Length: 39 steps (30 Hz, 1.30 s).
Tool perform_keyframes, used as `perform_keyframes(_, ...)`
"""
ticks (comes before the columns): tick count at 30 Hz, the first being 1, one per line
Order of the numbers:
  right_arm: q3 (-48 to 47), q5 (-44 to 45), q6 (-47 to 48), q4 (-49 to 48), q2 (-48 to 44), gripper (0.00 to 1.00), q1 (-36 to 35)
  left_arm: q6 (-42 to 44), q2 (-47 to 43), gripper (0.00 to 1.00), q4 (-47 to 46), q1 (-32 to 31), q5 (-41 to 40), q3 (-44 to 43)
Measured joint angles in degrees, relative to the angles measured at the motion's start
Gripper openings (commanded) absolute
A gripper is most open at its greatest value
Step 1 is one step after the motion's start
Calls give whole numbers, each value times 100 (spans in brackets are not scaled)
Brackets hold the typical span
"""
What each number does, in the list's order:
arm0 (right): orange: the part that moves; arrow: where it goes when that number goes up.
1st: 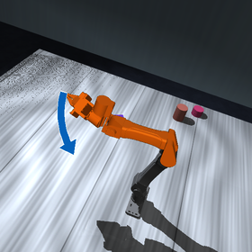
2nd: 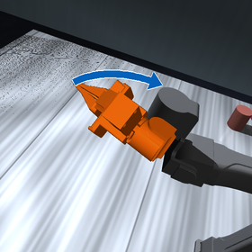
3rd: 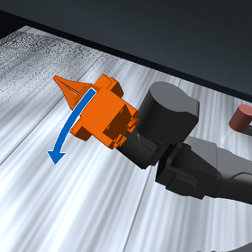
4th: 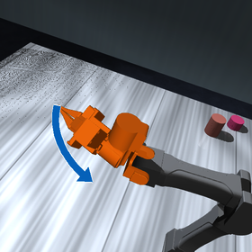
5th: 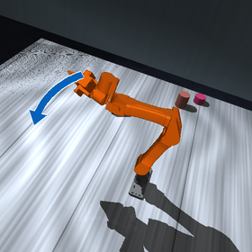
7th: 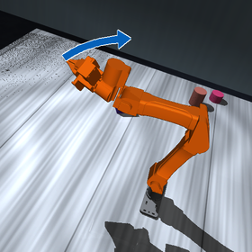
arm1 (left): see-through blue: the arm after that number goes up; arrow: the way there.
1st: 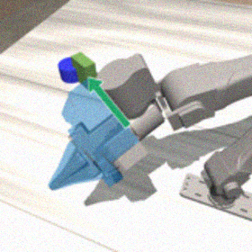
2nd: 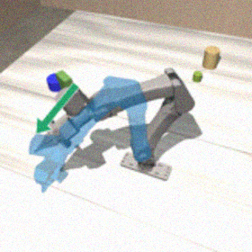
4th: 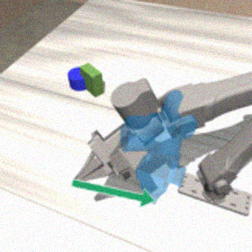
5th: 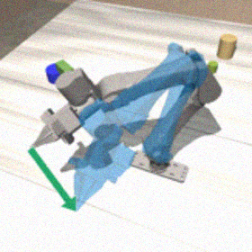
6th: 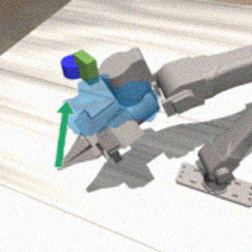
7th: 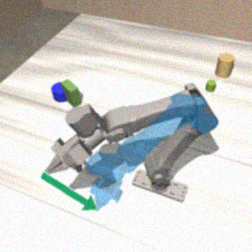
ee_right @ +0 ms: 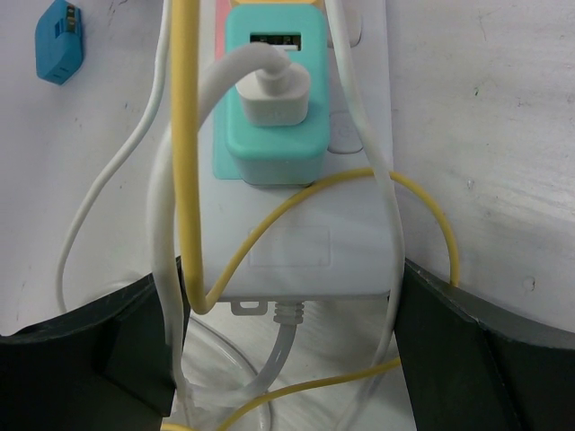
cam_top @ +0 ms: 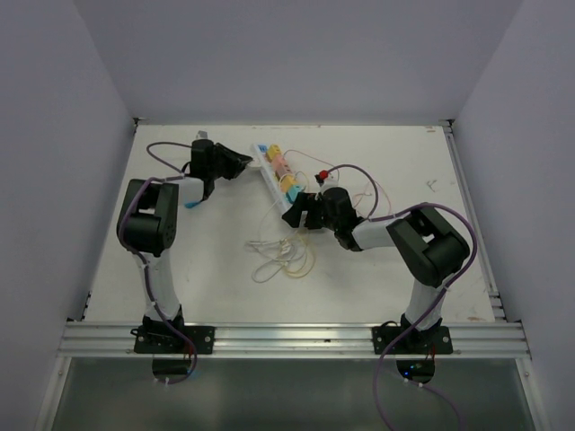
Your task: Pull the plug off the socket
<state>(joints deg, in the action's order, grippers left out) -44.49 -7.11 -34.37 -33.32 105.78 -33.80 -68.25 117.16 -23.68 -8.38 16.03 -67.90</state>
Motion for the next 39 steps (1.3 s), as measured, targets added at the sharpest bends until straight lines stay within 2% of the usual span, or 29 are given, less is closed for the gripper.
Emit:
perform_keyframes(8,-76,2,-127,70,42,0,-37,-17,-76,0,133,48,-15,0)
perform_keyframes(19,-177,9,-221,170,90,0,-109,201,-332,0,870,125,-85,-192)
perform_keyframes(30,-280,494,-723,358,114,0,-107,424,-857,0,977,249,-7,-584)
perform_keyframes(39,-267,457,-730,337,116,0,-79,885,-1235,0,970,514,240,184)
